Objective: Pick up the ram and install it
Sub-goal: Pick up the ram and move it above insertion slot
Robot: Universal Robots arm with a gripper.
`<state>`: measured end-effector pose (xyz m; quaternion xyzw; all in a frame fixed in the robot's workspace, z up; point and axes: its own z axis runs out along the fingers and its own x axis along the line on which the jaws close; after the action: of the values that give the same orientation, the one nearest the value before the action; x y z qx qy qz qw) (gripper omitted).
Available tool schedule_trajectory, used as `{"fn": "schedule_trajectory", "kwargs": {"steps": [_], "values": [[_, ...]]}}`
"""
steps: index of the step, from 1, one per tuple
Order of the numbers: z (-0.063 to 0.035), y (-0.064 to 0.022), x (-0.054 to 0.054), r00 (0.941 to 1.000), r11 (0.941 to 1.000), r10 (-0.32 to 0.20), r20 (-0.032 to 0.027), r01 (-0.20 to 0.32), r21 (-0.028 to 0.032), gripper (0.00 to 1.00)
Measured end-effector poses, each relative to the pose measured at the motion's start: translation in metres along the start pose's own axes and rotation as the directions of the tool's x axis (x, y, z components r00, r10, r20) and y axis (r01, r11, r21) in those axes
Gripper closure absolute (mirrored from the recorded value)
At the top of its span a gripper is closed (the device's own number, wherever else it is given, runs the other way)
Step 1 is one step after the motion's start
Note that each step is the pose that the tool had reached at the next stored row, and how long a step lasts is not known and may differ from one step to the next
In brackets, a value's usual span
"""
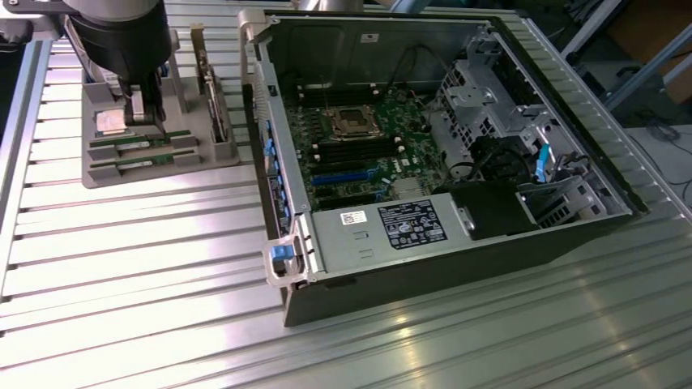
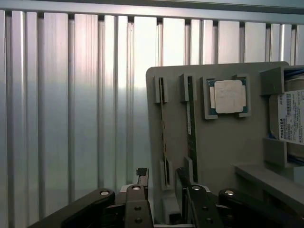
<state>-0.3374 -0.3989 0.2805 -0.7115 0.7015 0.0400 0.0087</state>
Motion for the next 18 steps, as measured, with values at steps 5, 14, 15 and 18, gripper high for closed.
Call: {"fn": "schedule_trajectory", "kwargs": {"steps": [5, 14, 15, 18], "values": [[0.0030, 0.0000, 0.000, 1.0000, 1.0000, 0.000, 0.0010, 0.000, 0.0000, 0.64], [0.0106, -0.0001, 0.001, 1.0000, 1.0000, 0.000, 0.0034, 0.000, 0.0001, 0.64], [0.0115, -0.0001, 0.001, 1.0000, 1.0000, 0.000, 0.0035, 0.000, 0.0001, 0.64], [0.0150, 0.0000, 0.001, 1.0000, 1.0000, 0.000, 0.0037, 0.000, 0.0000, 0.64]]}}
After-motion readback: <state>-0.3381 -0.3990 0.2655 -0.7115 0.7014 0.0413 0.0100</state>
